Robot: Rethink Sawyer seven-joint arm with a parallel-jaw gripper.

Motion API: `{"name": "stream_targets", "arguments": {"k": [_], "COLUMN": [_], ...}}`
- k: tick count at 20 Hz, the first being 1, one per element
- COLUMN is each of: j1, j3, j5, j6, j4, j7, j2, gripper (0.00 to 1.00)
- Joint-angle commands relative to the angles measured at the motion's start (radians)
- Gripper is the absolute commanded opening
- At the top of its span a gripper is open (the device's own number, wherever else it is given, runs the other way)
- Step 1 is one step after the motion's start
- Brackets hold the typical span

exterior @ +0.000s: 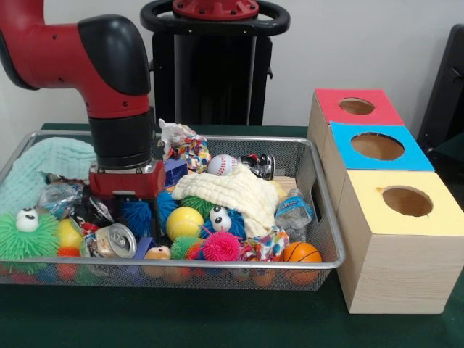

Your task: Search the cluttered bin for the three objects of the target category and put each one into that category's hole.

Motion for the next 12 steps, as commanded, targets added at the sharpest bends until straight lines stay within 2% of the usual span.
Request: {"name": "stream_targets", "arguments": {"k": [1,4,12], "j1": [-0.013,0.010,0.019], "j3": [0.067,0.046,0.049], "j5": [0.066,0.065,0.046], "j6": [0.246,0.303,0.348], "j4": [-0.048,-0.068,-0.101], "j7": [0.001,-0.005,-0.005], "j2": [-0.128,-0.134,-0.140], "gripper": [1.00,1.00,1.00]}}
